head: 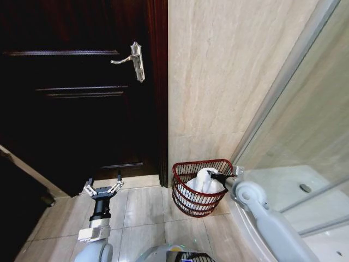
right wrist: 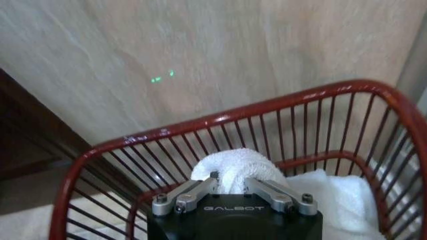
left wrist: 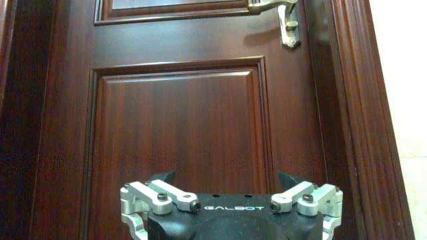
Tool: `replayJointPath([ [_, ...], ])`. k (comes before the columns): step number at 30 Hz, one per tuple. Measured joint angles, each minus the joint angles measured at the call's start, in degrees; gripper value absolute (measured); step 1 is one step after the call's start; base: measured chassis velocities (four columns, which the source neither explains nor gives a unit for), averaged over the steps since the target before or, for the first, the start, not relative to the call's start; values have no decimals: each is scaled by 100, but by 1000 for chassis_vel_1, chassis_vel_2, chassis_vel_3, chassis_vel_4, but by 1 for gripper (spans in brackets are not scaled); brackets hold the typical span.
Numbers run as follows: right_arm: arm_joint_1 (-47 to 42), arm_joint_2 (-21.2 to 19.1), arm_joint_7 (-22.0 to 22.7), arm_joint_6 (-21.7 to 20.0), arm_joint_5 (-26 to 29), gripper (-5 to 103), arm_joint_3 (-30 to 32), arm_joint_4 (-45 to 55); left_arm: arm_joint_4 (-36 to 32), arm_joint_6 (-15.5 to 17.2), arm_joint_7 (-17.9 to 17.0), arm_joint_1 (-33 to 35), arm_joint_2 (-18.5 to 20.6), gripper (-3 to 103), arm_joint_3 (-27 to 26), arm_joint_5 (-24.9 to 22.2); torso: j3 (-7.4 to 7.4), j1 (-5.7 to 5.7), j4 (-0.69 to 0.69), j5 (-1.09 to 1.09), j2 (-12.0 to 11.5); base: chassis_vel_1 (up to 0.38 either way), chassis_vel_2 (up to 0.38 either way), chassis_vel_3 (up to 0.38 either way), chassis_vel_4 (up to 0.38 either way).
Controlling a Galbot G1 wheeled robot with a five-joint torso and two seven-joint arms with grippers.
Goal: Discard the used towel into the hamper.
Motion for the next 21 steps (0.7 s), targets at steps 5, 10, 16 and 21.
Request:
replayJointPath([
  [5,280,155,7,12,-186,3,-348,-506,-4,83,20,-96,0,100,20,19,-105,-26,-1,0,-131,0,0,0,0],
  [10,412,264,53,14,-431,2,-461,-787,-28,111,21,-111,1,100,39,24,-177,-46,0,2,-223,0,0,0,0],
  [16,290,214,86,23,-763,24,-221,-418,12,98,7,-150,0,100,37,-15,-234,-64,-1,0,-295,0,0,0,0],
  [21,113,114,-33,26,-1164,40,-122,-147,6,130,26,-135,0,100,67,-3,-234,-64,-1,1,-295,0,0,0,0],
])
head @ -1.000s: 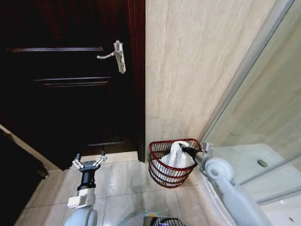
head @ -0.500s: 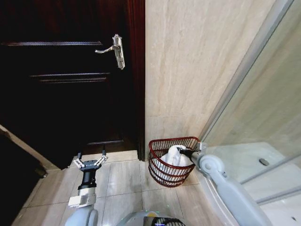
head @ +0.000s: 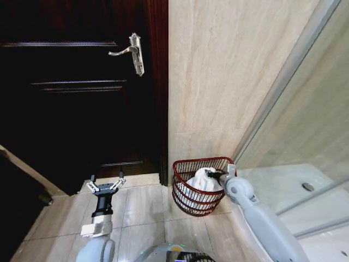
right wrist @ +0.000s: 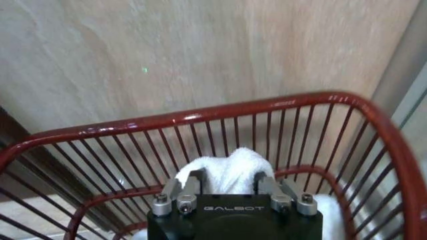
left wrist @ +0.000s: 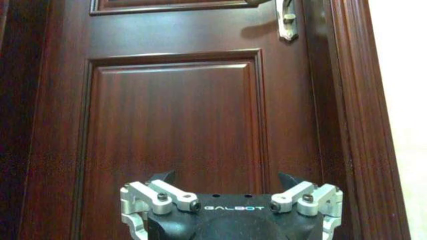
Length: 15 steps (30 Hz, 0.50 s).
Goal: Discard the used towel into the hamper.
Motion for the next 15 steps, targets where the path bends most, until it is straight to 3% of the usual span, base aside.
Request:
replayJointPath([
  [3,-194,-55,-362,3,-705,56,105,200,-78,86,48,8,0,100,8,1,6,3,0,1,9,0,0,0,0],
  [4,-194,-55,-362,3,-705,56,105,200,-78,86,48,8,0,100,8,1,6,3,0,1,9,0,0,0,0],
  [7,-361,-69,-766,63,-1295,73,197,336,-133,134,87,26,0,100,-4,-8,13,5,0,1,19,0,0,0,0],
  [8,-361,-69,-766,63,-1295,73,197,336,-133,134,87,26,0,100,-4,-8,13,5,0,1,19,0,0,0,0],
  [13,-740,51,-942,537,-1913,88,384,710,-170,154,181,105,0,100,-65,-41,21,10,1,0,30,0,0,0,0],
  [15,-1152,245,-1179,1126,-2372,97,587,948,-177,168,192,133,0,100,-85,-52,24,11,0,0,35,0,0,0,0],
])
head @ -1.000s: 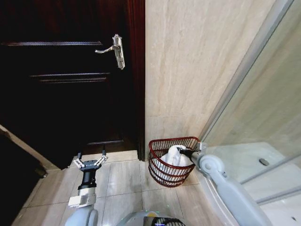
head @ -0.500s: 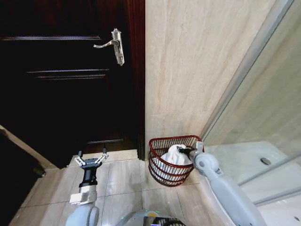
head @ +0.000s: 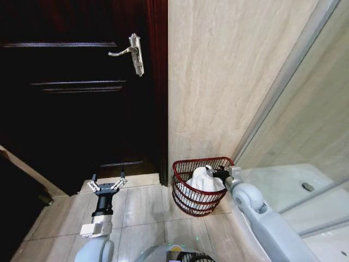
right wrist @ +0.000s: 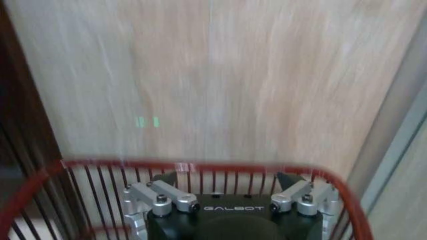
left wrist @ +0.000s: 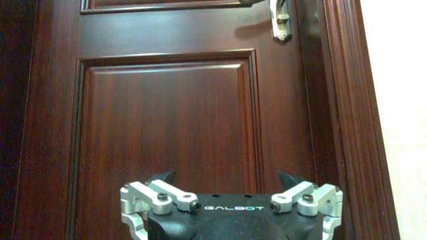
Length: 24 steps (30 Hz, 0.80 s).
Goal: Discard the used towel into the hamper.
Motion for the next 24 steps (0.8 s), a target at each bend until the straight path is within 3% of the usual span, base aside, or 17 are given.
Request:
replayJointPath([
  [1,-206,126,-112,311,-272,99,97,85,-2,3,6,10,0,100,-3,-3,1,0,0,-1,2,0,0,0,0],
  [2,-206,126,-112,311,-272,99,97,85,-2,3,6,10,0,100,-3,-3,1,0,0,-1,2,0,0,0,0],
  [6,-972,736,-632,1599,-1498,100,510,222,-20,20,54,68,0,100,-2,-30,6,3,-1,0,8,0,0,0,0],
  [7,-972,736,-632,1599,-1498,100,510,222,-20,20,54,68,0,100,-2,-30,6,3,-1,0,8,0,0,0,0],
  [10,-1631,1368,-916,2048,-2059,100,751,545,49,24,115,104,0,100,35,-65,10,5,0,-1,13,0,0,0,0],
  [17,-2412,2046,-1235,2211,-2284,100,946,1058,53,90,363,185,0,100,144,-33,14,6,-1,-1,20,0,0,0,0],
  [24,-2572,2287,-1243,2348,-2482,100,940,1104,67,140,412,235,0,100,146,-27,18,10,1,-1,23,28,-18,-19,21],
])
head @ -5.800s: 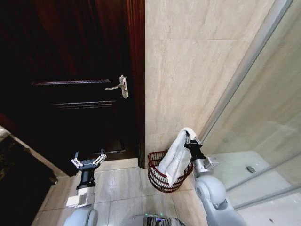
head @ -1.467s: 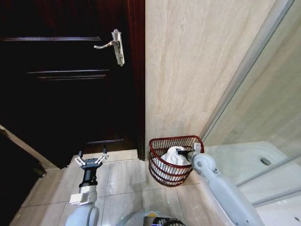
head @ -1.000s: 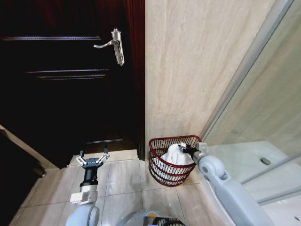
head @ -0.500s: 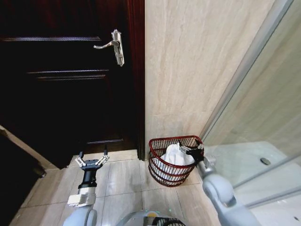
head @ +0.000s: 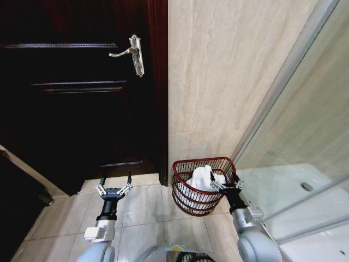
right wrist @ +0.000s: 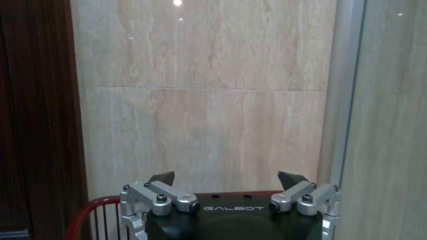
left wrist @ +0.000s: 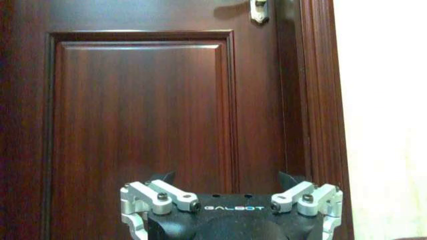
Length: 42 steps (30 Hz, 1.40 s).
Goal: Discard the used towel into the hamper.
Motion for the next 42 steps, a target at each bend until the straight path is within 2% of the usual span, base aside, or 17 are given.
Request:
replayJointPath([
  [13,-144,97,72,-36,-138,100,-33,223,-22,-76,24,97,0,100,-2,-49,2,-1,-1,2,6,116,-125,-114,109],
  [28,-473,161,82,154,-182,100,-6,318,65,-270,83,130,0,100,-75,-153,4,0,-1,2,8,124,-126,-121,121],
  [42,-434,217,166,195,-216,100,-105,313,122,-258,92,68,0,100,-89,-32,-7,-3,0,2,-5,126,-145,-142,126],
])
